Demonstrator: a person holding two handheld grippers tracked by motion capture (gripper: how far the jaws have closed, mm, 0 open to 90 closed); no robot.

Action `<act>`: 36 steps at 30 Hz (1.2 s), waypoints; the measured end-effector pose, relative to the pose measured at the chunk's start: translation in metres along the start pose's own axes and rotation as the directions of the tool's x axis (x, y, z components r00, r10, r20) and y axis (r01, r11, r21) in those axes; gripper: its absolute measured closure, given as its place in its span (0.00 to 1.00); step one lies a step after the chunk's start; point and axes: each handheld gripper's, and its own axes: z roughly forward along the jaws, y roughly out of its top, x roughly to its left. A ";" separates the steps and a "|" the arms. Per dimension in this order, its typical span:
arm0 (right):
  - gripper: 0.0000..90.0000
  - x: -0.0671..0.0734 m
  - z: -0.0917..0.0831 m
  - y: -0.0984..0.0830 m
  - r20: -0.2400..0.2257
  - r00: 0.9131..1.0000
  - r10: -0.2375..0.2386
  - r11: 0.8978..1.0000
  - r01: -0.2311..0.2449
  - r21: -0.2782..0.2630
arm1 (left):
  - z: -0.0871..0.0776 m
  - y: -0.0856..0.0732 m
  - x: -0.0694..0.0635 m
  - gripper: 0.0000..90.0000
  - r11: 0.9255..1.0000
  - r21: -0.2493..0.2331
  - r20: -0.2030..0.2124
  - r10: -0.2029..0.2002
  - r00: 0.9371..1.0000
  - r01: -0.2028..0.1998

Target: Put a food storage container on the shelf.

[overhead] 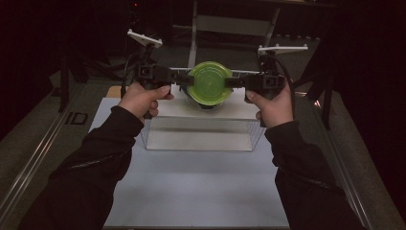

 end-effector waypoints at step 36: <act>0.69 -0.034 0.035 0.038 0.020 0.994 0.107 0.994 -0.107 0.005 | 0.030 0.023 0.018 0.63 0.992 -0.103 -0.093 -0.080 0.992 0.070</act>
